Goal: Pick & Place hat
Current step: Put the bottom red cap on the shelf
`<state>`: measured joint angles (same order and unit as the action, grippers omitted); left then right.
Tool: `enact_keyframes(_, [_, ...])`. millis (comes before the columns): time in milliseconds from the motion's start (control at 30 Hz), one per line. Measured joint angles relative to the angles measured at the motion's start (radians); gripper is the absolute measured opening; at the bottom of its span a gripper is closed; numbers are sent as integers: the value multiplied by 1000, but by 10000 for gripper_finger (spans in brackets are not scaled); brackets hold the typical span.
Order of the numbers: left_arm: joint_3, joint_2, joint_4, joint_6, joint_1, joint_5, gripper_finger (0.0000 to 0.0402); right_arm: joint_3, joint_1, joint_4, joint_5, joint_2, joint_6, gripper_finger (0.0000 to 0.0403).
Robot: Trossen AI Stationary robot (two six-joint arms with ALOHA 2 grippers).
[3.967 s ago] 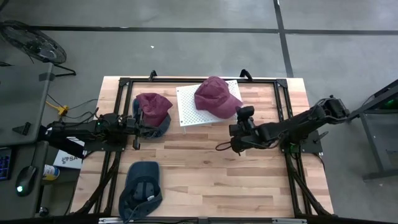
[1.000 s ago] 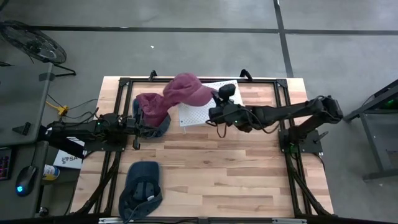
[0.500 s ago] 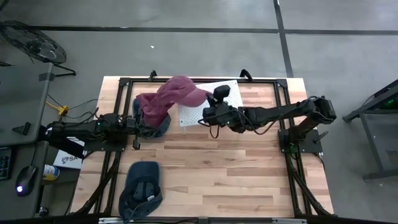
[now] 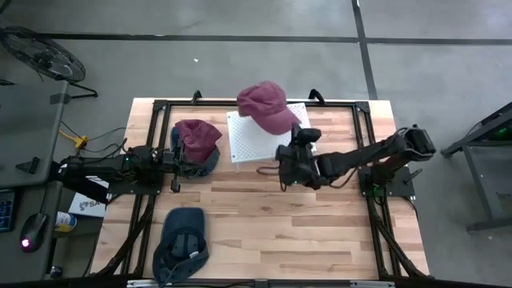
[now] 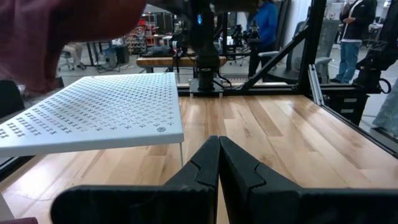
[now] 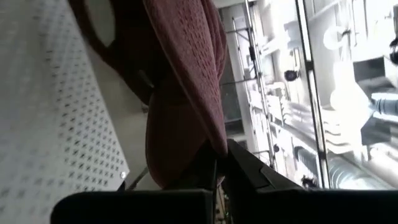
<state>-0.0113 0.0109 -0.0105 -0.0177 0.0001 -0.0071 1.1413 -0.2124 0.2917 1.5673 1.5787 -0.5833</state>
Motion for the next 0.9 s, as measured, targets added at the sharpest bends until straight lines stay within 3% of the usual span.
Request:
enact_keyframes(267, [0, 0, 0, 0, 0, 0, 7, -115, -48, 158, 4, 0, 135, 7])
enact_keyframes(467, [0, 0, 0, 0, 0, 0, 7, -225, -58, 175, 1, -6, 134, 7])
enact_keyframes(900, [0, 0, 0, 0, 0, 0, 7, -456, -150, 187, 4, -174, 136, 9])
